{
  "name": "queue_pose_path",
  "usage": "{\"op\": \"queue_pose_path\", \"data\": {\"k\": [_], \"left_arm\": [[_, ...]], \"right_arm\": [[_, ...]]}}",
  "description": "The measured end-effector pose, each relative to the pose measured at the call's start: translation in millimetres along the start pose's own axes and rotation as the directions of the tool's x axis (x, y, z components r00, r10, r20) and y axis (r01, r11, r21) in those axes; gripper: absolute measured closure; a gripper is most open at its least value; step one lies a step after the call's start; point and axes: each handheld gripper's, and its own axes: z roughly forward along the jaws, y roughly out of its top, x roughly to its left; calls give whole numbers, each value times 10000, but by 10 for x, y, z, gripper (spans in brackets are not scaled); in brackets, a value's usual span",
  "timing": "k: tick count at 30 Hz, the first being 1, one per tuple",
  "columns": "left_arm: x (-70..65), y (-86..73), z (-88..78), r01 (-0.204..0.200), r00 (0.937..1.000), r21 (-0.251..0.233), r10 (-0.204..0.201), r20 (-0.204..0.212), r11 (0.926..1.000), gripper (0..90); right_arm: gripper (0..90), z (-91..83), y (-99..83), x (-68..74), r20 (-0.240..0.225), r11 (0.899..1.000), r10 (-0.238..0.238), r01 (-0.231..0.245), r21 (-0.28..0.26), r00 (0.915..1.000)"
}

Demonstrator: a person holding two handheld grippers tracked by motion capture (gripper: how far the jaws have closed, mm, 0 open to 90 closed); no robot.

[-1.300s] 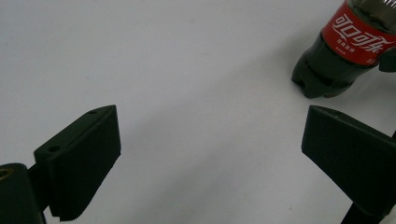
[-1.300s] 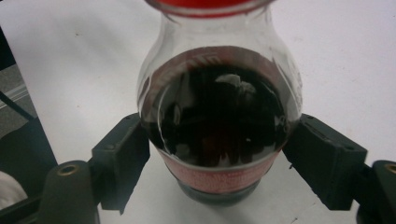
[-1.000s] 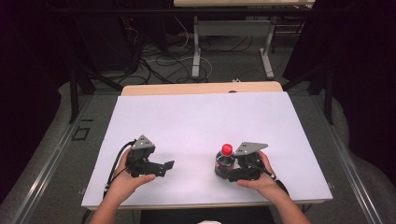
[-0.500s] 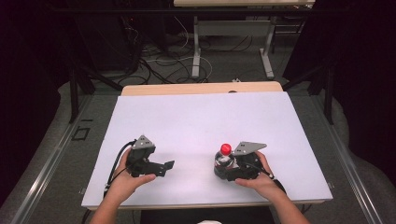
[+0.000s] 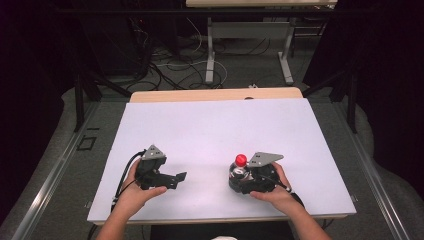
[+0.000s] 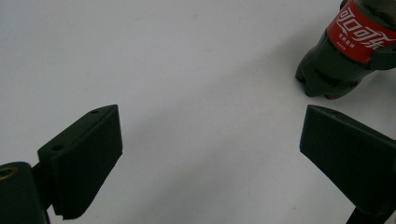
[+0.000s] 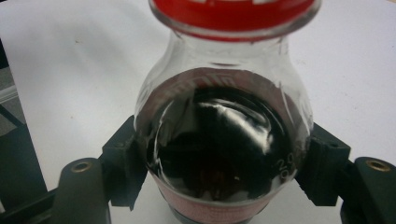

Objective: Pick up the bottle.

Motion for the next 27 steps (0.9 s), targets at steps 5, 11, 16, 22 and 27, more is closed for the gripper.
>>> {"op": "queue_pose_path", "data": {"k": [5,11,16,22,27], "left_arm": [[-33,10,-5,-169,9998,-30,170,129,9999,113],[-112,58,-29,-228,9987,-237,238,461,9995,113],[-218,142,-106,-447,9946,-644,505,911,9969,119],[-346,276,-208,-870,9880,-1086,998,1177,9903,158],[-410,387,-216,-937,9834,-1280,1118,1427,9873,165]], "right_arm": [[300,-7,13,28,-51,9998,-172,173,53,9998],[301,-35,68,143,-299,9994,-338,334,-130,9990],[301,-71,136,257,-569,9987,-516,516,-29,9970],[300,-57,202,328,-714,9977,-681,678,-70,9951],[301,-17,305,339,-829,9966,-822,826,21,9932]]}}
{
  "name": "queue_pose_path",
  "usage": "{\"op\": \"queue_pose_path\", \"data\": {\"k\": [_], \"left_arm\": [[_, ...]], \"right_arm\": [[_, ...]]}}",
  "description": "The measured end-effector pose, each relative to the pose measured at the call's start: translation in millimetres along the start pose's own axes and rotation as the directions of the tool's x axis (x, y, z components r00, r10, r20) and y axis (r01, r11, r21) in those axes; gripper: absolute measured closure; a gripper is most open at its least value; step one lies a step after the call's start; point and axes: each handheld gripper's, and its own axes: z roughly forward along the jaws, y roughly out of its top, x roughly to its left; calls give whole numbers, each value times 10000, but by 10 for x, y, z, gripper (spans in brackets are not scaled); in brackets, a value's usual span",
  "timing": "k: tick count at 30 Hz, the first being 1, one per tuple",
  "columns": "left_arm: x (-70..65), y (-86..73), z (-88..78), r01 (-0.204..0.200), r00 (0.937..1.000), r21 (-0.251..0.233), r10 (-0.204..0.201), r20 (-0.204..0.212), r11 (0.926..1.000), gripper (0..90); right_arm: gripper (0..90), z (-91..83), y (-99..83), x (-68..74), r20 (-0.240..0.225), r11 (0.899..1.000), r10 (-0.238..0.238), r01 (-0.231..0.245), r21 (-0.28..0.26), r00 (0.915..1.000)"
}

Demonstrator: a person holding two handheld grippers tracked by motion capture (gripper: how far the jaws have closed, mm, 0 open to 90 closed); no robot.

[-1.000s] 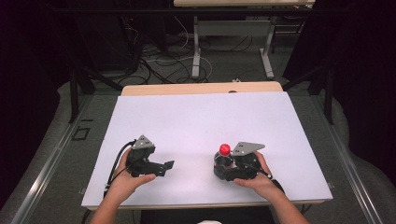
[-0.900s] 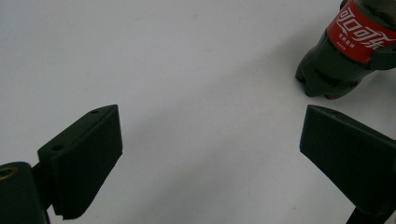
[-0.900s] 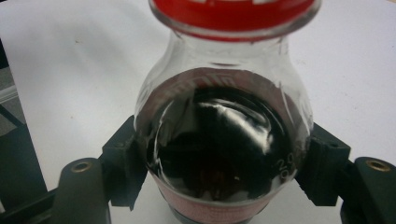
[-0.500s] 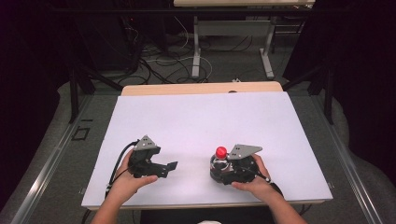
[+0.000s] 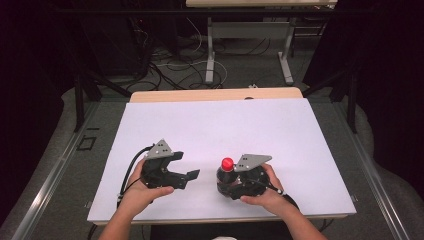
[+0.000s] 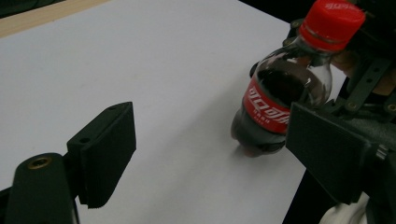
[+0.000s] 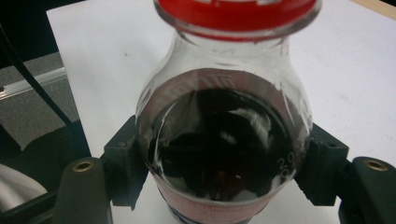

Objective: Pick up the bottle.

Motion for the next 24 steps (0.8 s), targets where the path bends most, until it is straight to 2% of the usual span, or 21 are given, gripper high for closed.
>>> {"op": "queue_pose_path", "data": {"k": [2,7,9,10,12,15,16,18,20,22,23,24], "left_arm": [[-15,50,15,-70,9999,54,69,144,10000,169],[-47,180,43,-188,9998,-9,188,61,9998,186],[-45,235,61,-276,9996,-214,274,-81,9994,197],[-47,266,54,-207,9998,-81,207,28,9998,204],[-48,317,76,-309,9995,-268,308,-45,9992,220],[-28,393,98,-442,9990,-275,441,-55,9986,242],[-21,408,119,-434,9989,-457,425,-204,9980,256],[7,450,139,-409,9991,-471,405,-110,9981,278],[20,481,180,-376,9993,-540,371,-94,9978,289],[36,512,219,-442,9990,-405,445,71,9982,307],[35,522,243,-483,9988,-424,486,59,9979,311],[33,536,252,-493,9986,-289,498,168,9984,324]], "right_arm": [[301,21,45,-12,-64,9999,-93,92,-71,9999],[301,87,153,-55,-82,9999,-136,135,-72,9999],[301,118,191,-80,-81,9998,-174,174,-78,9998],[301,131,208,-94,-68,9998,-205,204,-79,9998],[300,149,242,-124,-187,9997,-230,231,24,9996],[300,177,275,-157,-141,9998,-189,189,-14,9997],[300,190,281,-166,-20,9998,-170,170,-87,9999],[300,207,289,-209,-32,9995,-307,307,-64,9995],[300,220,285,-228,14,9998,-184,184,-114,9998],[300,221,286,-243,33,9999,-156,156,-38,9999],[300,231,285,-256,7,9996,-214,214,-181,9998],[300,227,282,-255,23,9998,-88,88,-154,10000]]}}
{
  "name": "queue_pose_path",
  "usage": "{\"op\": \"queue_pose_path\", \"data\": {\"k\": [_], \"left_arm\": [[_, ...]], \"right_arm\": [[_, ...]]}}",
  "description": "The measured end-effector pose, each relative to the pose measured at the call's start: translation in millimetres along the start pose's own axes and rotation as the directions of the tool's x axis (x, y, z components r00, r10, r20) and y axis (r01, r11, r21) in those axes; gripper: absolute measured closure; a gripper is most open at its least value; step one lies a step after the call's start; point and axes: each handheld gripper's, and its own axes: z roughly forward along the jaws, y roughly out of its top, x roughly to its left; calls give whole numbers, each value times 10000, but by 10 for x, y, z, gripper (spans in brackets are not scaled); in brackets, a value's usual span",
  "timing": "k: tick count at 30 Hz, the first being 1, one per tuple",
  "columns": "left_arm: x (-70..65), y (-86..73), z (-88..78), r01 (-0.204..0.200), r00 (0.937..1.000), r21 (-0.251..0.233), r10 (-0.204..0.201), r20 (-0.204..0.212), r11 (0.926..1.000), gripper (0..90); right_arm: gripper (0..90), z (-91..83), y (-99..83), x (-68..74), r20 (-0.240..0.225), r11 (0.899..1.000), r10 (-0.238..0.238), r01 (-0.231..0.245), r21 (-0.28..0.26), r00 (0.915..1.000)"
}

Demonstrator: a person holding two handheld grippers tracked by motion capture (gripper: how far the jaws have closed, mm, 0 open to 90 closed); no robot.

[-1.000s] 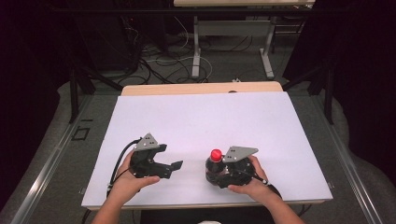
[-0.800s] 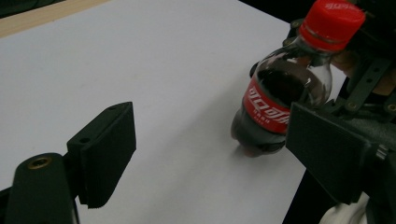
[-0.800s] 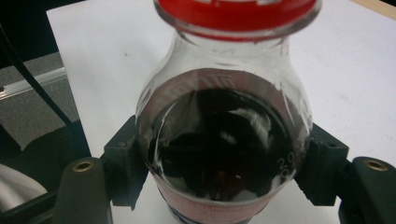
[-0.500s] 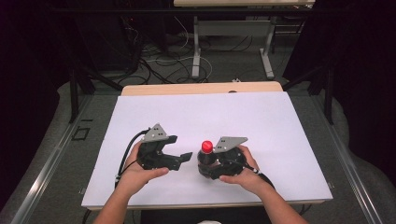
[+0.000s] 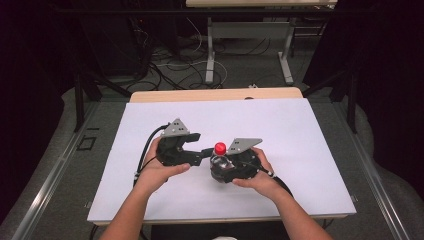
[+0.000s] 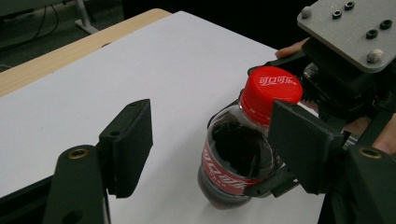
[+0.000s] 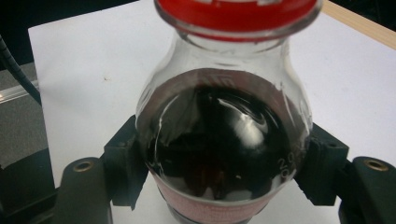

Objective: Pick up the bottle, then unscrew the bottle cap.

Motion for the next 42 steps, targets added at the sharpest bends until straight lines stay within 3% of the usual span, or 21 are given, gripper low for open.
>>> {"op": "queue_pose_path", "data": {"k": [6,8,10,14,17,22,28,34,42], "left_arm": [[-36,65,63,-58,9995,113,54,300,9999,344],[-45,91,61,-107,9978,288,88,660,9995,345],[-64,104,77,12,9969,239,-30,791,9997,354],[-88,145,92,-181,9930,400,133,1172,9990,370],[-80,175,97,-258,9853,688,138,1703,9973,404],[-82,195,143,-432,9816,734,287,1890,9964,439],[-88,225,195,-663,9646,867,417,2603,9940,512],[-101,233,242,-760,9553,991,440,2922,9922,556],[-119,236,231,-947,9586,1004,635,2776,9904,606]], "right_arm": [[300,-9,-29,-30,58,9999,3,-4,137,10000],[300,-11,-35,-37,85,9999,7,-8,144,10000],[300,-10,-33,-47,-16,9998,-98,98,163,10000],[300,-16,-40,-33,-168,9999,25,-23,133,9999],[300,-20,-43,-26,-351,9999,48,-42,167,9994],[300,-16,-51,-5,-554,9996,-102,115,243,9984],[301,-9,-46,37,-837,9997,-189,200,130,9963],[300,-19,-39,61,-1286,9995,-222,251,208,9915],[300,-25,-41,72,-1440,9995,-153,188,234,9895]]}}
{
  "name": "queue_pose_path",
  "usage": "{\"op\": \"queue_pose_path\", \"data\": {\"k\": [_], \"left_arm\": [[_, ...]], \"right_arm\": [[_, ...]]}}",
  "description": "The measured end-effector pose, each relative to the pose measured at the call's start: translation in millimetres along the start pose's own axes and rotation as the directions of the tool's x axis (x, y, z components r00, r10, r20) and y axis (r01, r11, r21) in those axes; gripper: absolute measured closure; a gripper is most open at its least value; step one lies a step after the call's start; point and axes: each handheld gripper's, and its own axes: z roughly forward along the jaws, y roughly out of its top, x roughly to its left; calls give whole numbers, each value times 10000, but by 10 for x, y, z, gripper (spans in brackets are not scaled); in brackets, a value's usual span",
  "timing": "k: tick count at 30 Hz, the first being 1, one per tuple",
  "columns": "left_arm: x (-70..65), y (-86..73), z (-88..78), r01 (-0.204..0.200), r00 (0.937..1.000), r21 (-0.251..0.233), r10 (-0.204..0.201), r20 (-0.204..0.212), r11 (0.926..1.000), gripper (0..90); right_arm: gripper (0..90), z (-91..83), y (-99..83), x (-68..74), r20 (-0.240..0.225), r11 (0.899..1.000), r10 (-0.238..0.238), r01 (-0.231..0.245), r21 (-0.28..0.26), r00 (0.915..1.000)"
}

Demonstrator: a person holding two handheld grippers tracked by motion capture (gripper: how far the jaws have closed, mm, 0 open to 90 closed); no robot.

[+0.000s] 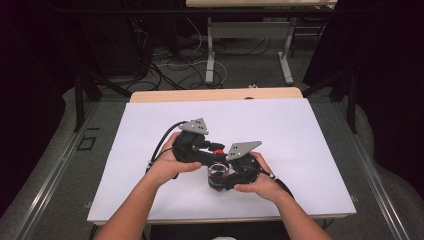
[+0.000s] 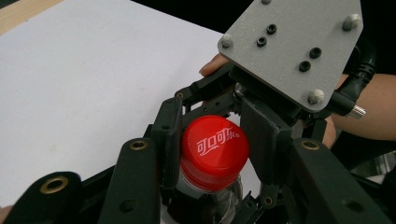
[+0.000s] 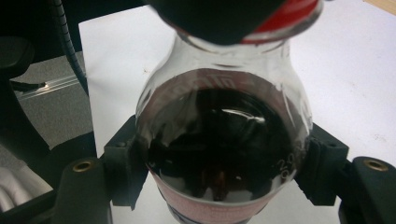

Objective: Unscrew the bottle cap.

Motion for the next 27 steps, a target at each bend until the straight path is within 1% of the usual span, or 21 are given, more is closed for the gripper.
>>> {"op": "queue_pose_path", "data": {"k": [1,3,6,7,8,9,10,11,13,14,15,17,18,19,20,21,22,24,25,26,27], "left_arm": [[-9,0,2,-77,9999,-49,76,-116,10000,609],[-30,-1,1,29,9997,-97,-31,-256,9999,611],[-72,10,4,-39,9981,-111,32,-615,9999,612],[-85,14,4,-30,9975,-107,22,-710,9999,613],[-101,16,8,-5,9965,-159,-9,-834,9999,613],[-116,22,6,8,9955,-132,-20,-951,9999,613],[-130,25,7,24,9941,-139,-39,-1086,9999,613],[-149,26,14,146,9926,-223,-171,-1202,9996,614],[-176,31,16,216,9894,-211,-244,-1435,9995,614],[-188,32,18,270,9869,-190,-297,-1585,9995,614],[-199,31,27,325,9849,-284,-369,-1694,9991,614],[-233,30,46,482,9758,-490,-575,-2110,9976,615],[-249,38,36,570,9737,-393,-643,-2187,9976,615],[-270,37,55,628,9664,-609,-759,-2455,9962,615],[-291,42,55,728,9610,-618,-866,-2628,9954,615],[-319,48,62,900,9525,-740,-1076,-2850,9932,615],[-330,55,63,804,9483,-723,-986,-3017,9941,615],[-376,62,78,1032,9315,-944,-1295,-3399,9902,615],[-397,65,86,1108,9223,-1078,-1426,-3592,9880,615],[-412,70,91,1101,9166,-1112,-1441,-3730,9877,615],[-426,71,100,1148,9111,-1262,-1551,-3819,9853,615]], "right_arm": [[301,1,0,1,5,10000,28,-28,-8,10000],[301,3,0,5,105,9999,70,-69,-97,9999],[302,6,1,12,247,9997,131,-125,-217,9996],[302,-2,7,13,205,9998,164,-162,-92,9997],[302,2,6,18,273,9996,213,-208,-200,9994],[302,4,7,20,302,9993,249,-241,-283,9992],[302,-5,14,22,307,9994,294,-289,-179,9991],[302,-7,16,20,336,9996,250,-244,-165,9991],[303,-2,15,23,527,9990,299,-282,-339,9982],[303,-9,18,22,536,9993,296,-284,-238,9981],[302,-3,17,27,662,9989,349,-327,-342,9972],[302,-4,20,32,842,9989,376,-350,-326,9957],[303,-5,23,39,961,9985,440,-407,-352,9944],[302,-7,27,45,1040,9983,497,-462,-361,9933],[303,-12,34,53,1136,9980,564,-528,-341,9919],[302,-15,42,58,1182,9980,584,-552,-307,9913],[302,-18,48,66,1347,9979,596,-556,-329,9891],[302,-24,63,83,1652,9980,594,-551,-303,9845],[302,-22,67,96,1860,9976,652,-595,-364,9804],[302,-28,72,106,2000,9976,654,-596,-352,9776],[302,-30,75,114,2079,9974,682,-618,-373,9758]]}}
